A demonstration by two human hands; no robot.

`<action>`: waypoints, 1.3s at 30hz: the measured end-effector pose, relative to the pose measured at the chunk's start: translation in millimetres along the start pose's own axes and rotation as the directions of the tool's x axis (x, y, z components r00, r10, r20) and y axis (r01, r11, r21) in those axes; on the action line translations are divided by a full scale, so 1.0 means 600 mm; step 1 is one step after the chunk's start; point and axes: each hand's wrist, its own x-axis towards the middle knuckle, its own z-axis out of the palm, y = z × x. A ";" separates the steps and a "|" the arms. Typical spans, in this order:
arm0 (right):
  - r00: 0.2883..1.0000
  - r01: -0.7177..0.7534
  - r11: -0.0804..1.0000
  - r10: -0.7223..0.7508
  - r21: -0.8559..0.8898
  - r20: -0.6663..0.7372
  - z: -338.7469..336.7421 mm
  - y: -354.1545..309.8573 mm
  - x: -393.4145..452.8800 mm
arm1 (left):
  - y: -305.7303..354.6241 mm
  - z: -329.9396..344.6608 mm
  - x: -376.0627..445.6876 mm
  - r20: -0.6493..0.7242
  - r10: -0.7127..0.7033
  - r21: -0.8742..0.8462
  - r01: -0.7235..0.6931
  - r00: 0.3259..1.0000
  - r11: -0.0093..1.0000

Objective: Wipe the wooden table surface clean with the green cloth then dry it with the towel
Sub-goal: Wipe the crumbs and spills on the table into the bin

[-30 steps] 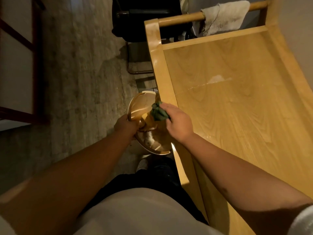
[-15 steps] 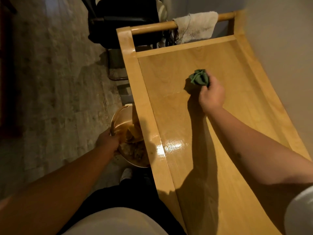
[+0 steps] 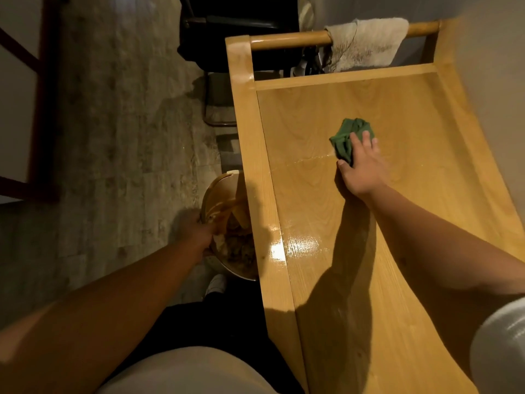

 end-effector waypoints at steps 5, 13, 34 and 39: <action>0.995 0.102 0.995 -0.102 -0.021 0.000 0.015 -0.032 -0.022 | -0.001 -0.001 0.001 -0.001 0.000 -0.002 0.000 1.000 1.000; 0.974 0.226 0.974 -0.226 -0.010 -0.031 0.049 -0.095 -0.049 | 0.006 -0.007 -0.001 0.014 -0.035 0.006 0.035 0.999 0.999; 0.893 0.447 0.891 -0.450 0.079 0.016 0.120 -0.233 -0.171 | 0.015 -0.008 -0.007 -0.008 -0.005 0.014 0.005 1.000 1.000; 0.871 0.482 0.874 -0.486 0.064 0.077 0.131 -0.251 -0.204 | 0.018 -0.011 -0.010 0.012 -0.020 0.019 0.019 1.000 1.000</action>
